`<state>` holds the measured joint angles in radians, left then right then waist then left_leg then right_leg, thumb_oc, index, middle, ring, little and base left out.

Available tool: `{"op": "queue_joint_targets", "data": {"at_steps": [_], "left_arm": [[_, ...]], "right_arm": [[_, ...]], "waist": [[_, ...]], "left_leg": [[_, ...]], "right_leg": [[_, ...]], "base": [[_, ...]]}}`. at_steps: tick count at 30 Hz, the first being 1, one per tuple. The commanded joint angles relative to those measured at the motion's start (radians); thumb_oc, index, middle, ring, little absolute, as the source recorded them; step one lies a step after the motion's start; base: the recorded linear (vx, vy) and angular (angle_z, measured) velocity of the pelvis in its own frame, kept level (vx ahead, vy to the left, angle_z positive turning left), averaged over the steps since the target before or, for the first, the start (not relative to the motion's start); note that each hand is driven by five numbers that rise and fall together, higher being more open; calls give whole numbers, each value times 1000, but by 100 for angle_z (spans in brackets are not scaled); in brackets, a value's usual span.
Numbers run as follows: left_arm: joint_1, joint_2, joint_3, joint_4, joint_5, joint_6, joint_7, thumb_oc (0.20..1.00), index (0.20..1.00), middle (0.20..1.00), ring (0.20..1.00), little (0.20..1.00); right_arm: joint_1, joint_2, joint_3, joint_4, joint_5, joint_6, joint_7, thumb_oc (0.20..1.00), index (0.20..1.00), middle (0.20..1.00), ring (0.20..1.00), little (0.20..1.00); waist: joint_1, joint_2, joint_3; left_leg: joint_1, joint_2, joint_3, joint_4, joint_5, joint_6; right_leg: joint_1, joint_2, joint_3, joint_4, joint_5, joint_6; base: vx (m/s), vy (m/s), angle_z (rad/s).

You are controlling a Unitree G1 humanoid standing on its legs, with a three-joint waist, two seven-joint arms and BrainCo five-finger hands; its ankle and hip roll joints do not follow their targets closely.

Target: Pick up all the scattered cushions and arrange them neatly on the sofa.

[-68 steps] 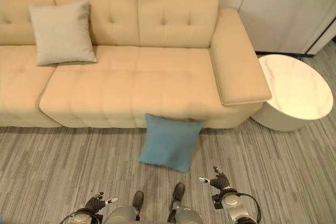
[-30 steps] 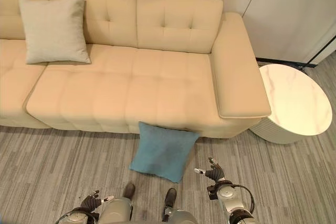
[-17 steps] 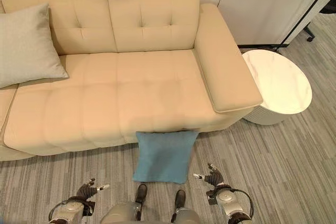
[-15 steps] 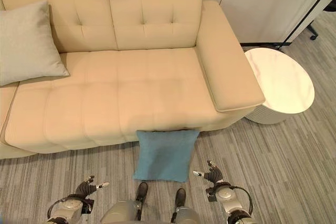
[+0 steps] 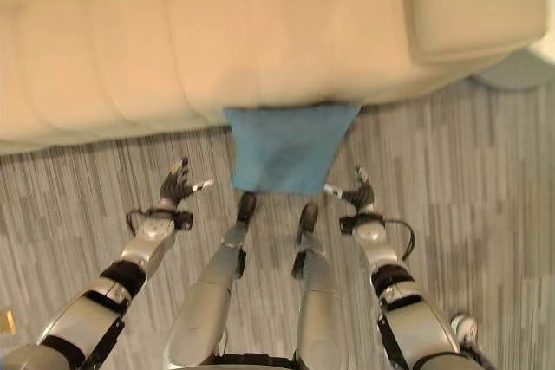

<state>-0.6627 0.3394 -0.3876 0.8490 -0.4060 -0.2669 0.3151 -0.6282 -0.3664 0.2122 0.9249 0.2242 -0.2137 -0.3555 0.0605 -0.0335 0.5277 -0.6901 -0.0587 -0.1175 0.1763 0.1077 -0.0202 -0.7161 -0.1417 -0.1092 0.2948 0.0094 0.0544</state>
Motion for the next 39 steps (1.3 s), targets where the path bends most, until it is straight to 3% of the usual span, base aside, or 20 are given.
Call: {"op": "queue_joint_targets", "data": {"at_steps": [1,7,14,21,25,32,39], "left_arm": [[-17,-2,19,-15,-34,-53,78,1000,1000,1000,1000,1000],[-212,48,-3,-28,-32,-44,130,1000,1000,1000,1000,1000],[-306,53,9,-16,-44,-30,203,1000,1000,1000,1000,1000],[-331,30,45,30,-93,-40,247,1000,1000,1000,1000,1000],[-344,65,30,74,-116,-40,223,1000,1000,1000,1000,1000],[-508,101,-6,147,-194,-53,200,1000,1000,1000,1000,1000],[-645,94,-57,111,-229,-82,200,1000,1000,1000,1000,1000]], "right_arm": [[31,-102,-6,-29,39,-42,-91,1000,1000,1000,1000,1000],[-134,-206,3,-36,70,-58,-123,1000,1000,1000,1000,1000],[-223,-299,26,-68,70,-62,-147,1000,1000,1000,1000,1000],[-265,-327,56,-19,95,-69,-151,1000,1000,1000,1000,1000],[-308,-337,85,-10,112,-79,-147,1000,1000,1000,1000,1000],[-468,-350,193,32,143,-80,-130,1000,1000,1000,1000,1000],[-603,-365,279,118,177,-73,-107,1000,1000,1000,1000,1000]], "waist": [[-17,21,-77],[-47,28,-11],[-70,15,-8],[-75,14,-8],[-83,12,-8],[-96,-2,-8],[-90,2,-8]], "left_leg": [[-64,17,-39,60,-22,-61],[-225,21,-28,78,-4,-65],[-357,31,-21,89,-4,-59],[-415,32,-24,111,-6,-57],[-436,32,-23,119,-3,-58],[-514,33,-25,120,10,-67],[-608,17,-32,154,3,-53]], "right_leg": [[-9,-65,-3,-9,44,98],[-184,-79,30,27,58,108],[-333,-70,52,30,68,112],[-392,-65,57,47,68,114],[-425,-60,65,60,69,110],[-501,-57,68,70,67,112],[-594,-59,81,110,62,118]], "base": [[-91,68,3],[-20,39,1],[43,13,-10],[17,-15,-2],[0,0,0],[4,5,0],[35,36,0]]}}
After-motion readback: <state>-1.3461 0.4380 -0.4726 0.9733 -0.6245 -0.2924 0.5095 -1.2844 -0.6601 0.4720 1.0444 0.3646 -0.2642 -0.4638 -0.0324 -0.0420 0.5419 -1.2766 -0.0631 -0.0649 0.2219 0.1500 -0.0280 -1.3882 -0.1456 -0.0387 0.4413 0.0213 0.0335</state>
